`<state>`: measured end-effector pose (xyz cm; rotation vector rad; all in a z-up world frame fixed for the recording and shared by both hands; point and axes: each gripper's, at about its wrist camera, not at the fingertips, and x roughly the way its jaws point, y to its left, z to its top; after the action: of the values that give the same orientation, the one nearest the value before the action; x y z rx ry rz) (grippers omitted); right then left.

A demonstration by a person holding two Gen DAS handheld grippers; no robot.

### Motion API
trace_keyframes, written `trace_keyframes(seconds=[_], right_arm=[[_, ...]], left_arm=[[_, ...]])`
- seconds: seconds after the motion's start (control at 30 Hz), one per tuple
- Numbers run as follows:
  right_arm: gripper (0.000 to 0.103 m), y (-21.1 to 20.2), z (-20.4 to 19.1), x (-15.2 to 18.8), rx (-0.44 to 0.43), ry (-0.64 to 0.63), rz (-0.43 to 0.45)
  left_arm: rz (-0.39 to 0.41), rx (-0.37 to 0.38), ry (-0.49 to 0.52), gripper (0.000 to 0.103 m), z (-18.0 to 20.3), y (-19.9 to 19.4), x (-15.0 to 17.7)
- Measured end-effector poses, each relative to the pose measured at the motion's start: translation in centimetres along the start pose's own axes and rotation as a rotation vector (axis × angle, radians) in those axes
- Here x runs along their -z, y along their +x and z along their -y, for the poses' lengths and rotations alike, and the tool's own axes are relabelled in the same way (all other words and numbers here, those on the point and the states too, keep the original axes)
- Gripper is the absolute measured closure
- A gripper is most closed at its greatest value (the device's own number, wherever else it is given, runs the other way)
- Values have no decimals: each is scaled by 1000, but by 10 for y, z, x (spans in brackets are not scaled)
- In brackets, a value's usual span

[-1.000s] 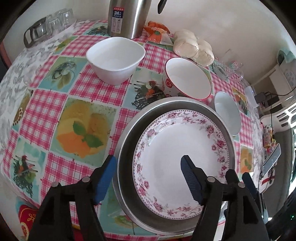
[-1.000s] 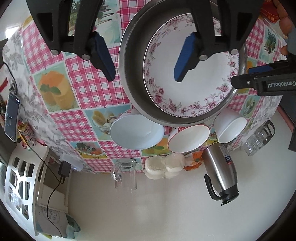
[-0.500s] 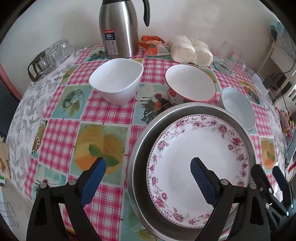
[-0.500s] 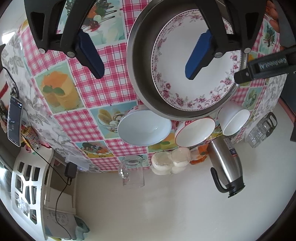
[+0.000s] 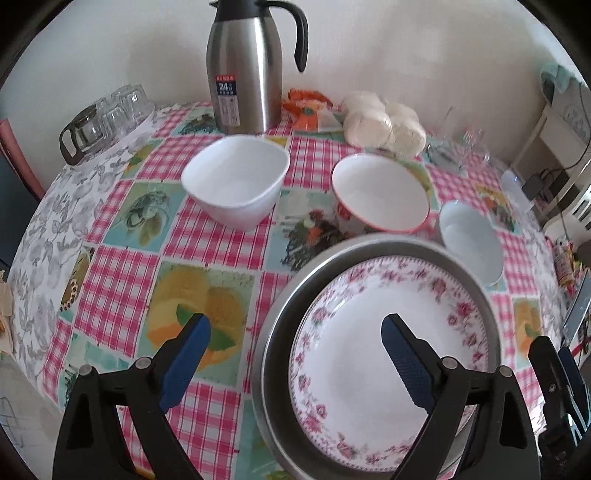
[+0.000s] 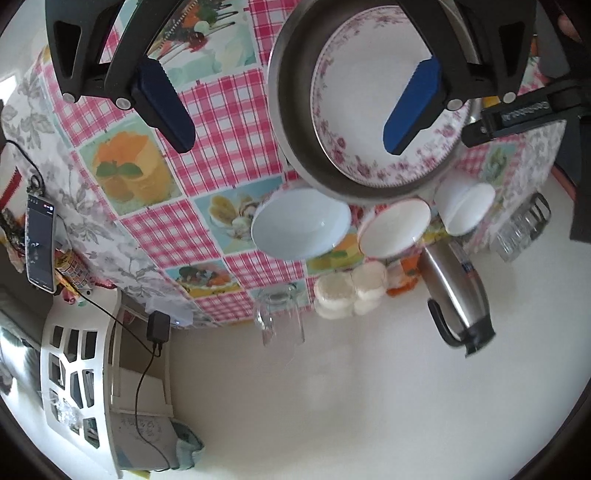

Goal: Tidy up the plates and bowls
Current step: 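Move the right tool to the red-rimmed white bowl rim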

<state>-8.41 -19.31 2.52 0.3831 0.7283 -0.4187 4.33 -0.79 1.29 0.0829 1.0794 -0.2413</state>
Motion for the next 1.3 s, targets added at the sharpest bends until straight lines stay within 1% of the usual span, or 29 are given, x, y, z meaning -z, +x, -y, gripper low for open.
trace_keyframes(seconds=[0.13, 0.27, 0.4, 0.5, 0.63, 0.7, 0.83, 0.97, 1.03, 1.17, 1.3], right_arm=[[0, -8, -5, -10, 31, -11, 23], [0, -11, -11, -18, 39, -20, 44], [0, -12, -18, -35, 58, -27, 60], [0, -11, -24, -51, 48, -21, 68], [0, -9, -34, -73, 50, -8, 96], [0, -6, -41, -83, 60, -1, 107], [0, 5, -50, -98, 62, 7, 108], [0, 19, -54, -111, 42, 51, 88], [0, 25, -55, -115, 49, 67, 77], [0, 39, -58, -123, 86, 55, 52], [0, 58, -54, -128, 103, 61, -14]], left_arm=[[56, 23, 0, 9, 3, -5, -8], [104, 35, 3, 9, 8, -11, -17], [152, 70, 8, 9, 12, -16, -28], [159, 119, -1, 9, 15, -17, -38], [163, 227, -69, 9, 10, -12, -50], [160, 250, -102, 9, 7, -8, -58], [160, 252, -140, 9, 0, 4, -71], [144, 271, -138, 9, -3, 17, -83], [143, 260, -135, 9, -3, 23, -88], [139, 229, -146, 9, -4, 33, -100], [149, 239, -156, 9, -6, 41, -112]])
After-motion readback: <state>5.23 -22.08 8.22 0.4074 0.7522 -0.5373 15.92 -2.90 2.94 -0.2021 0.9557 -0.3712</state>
